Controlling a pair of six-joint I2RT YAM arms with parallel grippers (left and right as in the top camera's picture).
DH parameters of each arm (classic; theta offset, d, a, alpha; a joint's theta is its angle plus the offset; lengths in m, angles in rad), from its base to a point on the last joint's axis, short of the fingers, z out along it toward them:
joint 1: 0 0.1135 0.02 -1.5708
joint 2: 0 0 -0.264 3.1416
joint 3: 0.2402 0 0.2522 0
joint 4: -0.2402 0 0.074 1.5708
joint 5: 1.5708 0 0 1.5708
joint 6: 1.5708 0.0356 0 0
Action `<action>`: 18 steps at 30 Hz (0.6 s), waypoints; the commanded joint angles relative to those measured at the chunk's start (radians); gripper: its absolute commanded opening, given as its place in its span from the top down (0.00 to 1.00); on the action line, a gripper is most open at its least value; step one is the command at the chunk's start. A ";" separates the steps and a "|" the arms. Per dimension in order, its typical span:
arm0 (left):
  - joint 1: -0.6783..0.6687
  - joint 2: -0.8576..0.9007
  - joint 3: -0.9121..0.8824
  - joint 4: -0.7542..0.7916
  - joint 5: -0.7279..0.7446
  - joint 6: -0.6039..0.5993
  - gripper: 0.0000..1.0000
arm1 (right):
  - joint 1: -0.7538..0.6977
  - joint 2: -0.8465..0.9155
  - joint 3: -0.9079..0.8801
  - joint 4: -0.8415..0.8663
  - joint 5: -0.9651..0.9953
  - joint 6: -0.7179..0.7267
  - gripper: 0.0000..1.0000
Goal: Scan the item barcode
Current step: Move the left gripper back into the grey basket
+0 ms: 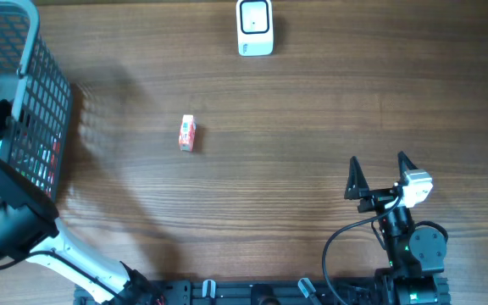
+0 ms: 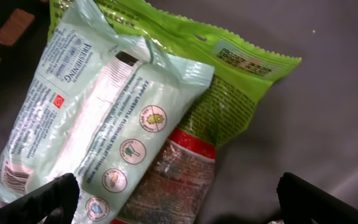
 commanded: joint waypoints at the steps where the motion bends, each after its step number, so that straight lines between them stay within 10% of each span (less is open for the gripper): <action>1: 0.014 -0.016 -0.009 0.023 0.016 0.010 0.00 | -0.005 -0.004 -0.001 0.003 0.010 0.001 0.00; 18: 0.015 0.010 -0.271 0.311 0.008 0.092 0.00 | -0.005 -0.004 -0.001 0.003 0.010 0.001 0.00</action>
